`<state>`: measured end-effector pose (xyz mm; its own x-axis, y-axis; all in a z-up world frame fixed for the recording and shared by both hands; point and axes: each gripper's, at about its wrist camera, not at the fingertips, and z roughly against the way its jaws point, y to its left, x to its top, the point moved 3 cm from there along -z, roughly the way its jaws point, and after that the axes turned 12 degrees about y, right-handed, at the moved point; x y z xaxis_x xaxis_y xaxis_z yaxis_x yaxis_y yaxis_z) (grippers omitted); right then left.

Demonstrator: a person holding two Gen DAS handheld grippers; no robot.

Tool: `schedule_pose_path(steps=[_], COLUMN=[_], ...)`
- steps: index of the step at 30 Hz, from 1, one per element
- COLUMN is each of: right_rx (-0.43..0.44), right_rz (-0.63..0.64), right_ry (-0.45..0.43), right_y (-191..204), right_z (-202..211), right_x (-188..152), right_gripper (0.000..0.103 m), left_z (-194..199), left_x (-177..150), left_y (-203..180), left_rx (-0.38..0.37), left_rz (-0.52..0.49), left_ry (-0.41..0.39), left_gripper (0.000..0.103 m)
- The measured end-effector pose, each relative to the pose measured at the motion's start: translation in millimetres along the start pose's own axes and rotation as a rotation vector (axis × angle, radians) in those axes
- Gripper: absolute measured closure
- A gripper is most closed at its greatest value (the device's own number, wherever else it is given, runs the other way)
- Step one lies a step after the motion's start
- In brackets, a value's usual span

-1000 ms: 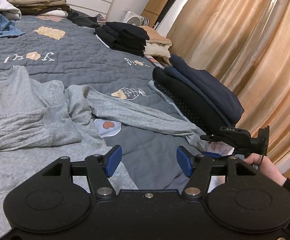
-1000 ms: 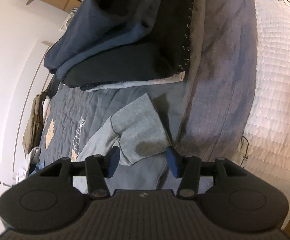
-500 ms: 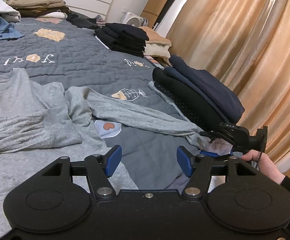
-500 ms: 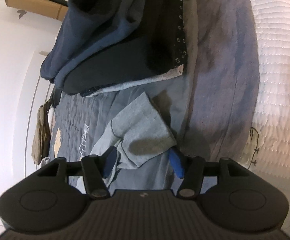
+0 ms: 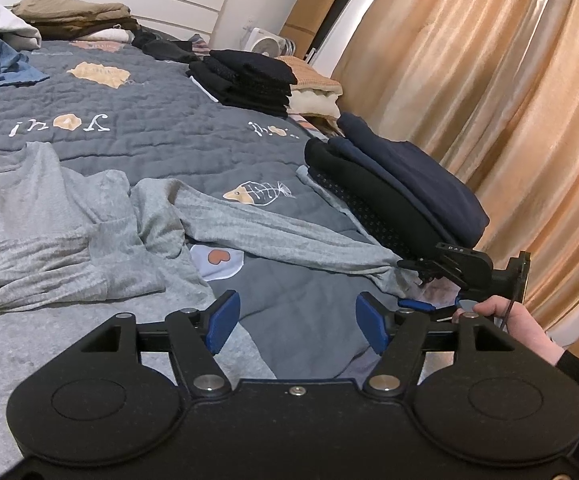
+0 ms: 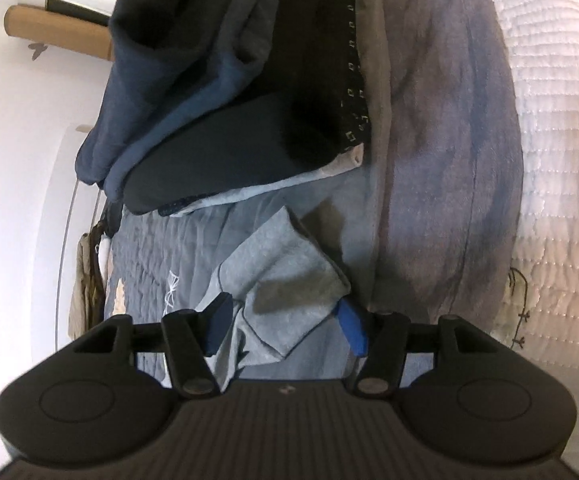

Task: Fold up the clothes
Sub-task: 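Hold the sleeve cuff with the right gripper beside the navy stack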

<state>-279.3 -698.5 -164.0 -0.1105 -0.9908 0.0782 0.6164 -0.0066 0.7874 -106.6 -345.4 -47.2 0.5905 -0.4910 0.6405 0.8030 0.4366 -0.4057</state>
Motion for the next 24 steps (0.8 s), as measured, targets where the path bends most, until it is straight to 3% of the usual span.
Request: schedule_pose_path(steps=[4,6,8,11,13,18,24], right_rx=[-0.016,-0.022,-0.024,-0.025,-0.012,0.036,0.089], right_rz=[0.033,0.059,0.095,0.126,0.136,0.198,0.297], right_ry=[-0.026,-0.044,-0.07,-0.098,-0.116,-0.179,-0.173], right_y=[7.7,11.1,16.7,22.6,26.0,43.4,71.9], right_z=[-0.5,2.4,6.7,11.1,14.9,24.8,23.9], right_x=[-1.5,-2.3,-2.7,-2.7,-3.2,-4.7,-20.3], right_gripper=[0.046,0.051,0.071,0.091,0.096,0.099,0.099], left_z=[-0.1,-0.5,-0.8,-0.8,-0.6,-1.3,4.4], left_x=[1.1,1.6,1.6,2.1,2.5,2.4,3.1], left_y=[-0.5,-0.2,-0.4,-0.6,-0.7,1.0,4.9], left_rx=[0.001,0.001,0.003,0.005,0.006,0.012,0.026], left_rz=[-0.003,-0.001,0.0,-0.001,-0.001,0.001,0.012], left_ry=[-0.003,-0.003,-0.002,-0.002,-0.002,-0.001,-0.012], left_gripper=[0.039,0.039,0.039,0.039,0.039,0.039,0.039])
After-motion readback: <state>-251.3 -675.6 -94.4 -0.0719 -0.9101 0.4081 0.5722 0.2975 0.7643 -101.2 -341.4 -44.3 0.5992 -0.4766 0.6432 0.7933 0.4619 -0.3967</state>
